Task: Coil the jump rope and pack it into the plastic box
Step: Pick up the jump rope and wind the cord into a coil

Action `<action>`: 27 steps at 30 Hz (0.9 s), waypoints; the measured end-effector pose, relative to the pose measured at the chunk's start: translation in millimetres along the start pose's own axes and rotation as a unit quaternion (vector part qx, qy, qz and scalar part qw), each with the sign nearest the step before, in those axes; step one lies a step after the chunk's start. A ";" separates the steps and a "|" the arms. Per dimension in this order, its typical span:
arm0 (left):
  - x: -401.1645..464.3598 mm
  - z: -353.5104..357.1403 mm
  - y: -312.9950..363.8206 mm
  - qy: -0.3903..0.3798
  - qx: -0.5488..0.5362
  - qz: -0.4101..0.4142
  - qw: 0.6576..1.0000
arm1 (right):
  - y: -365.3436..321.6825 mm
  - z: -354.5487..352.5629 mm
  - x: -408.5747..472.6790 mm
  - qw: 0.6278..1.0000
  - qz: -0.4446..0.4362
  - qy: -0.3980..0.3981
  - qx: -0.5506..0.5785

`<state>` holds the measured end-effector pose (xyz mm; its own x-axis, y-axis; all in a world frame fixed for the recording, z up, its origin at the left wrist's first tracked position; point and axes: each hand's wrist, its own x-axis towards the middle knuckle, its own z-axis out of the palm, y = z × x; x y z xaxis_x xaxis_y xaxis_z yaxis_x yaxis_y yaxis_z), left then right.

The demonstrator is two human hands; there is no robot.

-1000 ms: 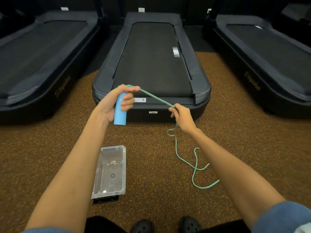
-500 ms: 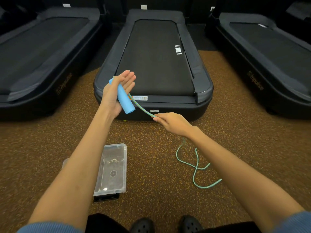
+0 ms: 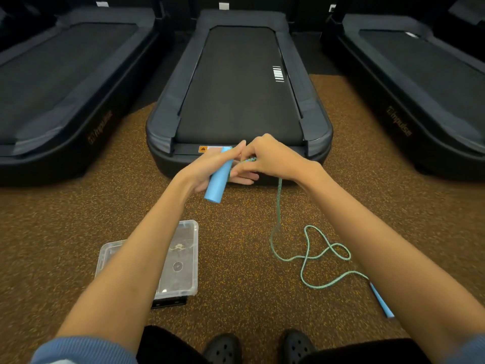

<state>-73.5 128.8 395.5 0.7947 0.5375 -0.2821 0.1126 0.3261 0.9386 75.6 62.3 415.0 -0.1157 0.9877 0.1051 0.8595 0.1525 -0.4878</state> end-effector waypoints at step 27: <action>-3.4 -32.9 -1.3 0.096 -0.016 0.010 0.995 | 50.0 -6.5 -14.1 0.964 0.059 0.044 0.256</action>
<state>-96.0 152.2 388.7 0.6684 0.6815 -0.2980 0.0751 0.3368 0.9386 123.4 55.8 394.7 0.0298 0.9959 0.0860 0.5028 0.0594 -0.8623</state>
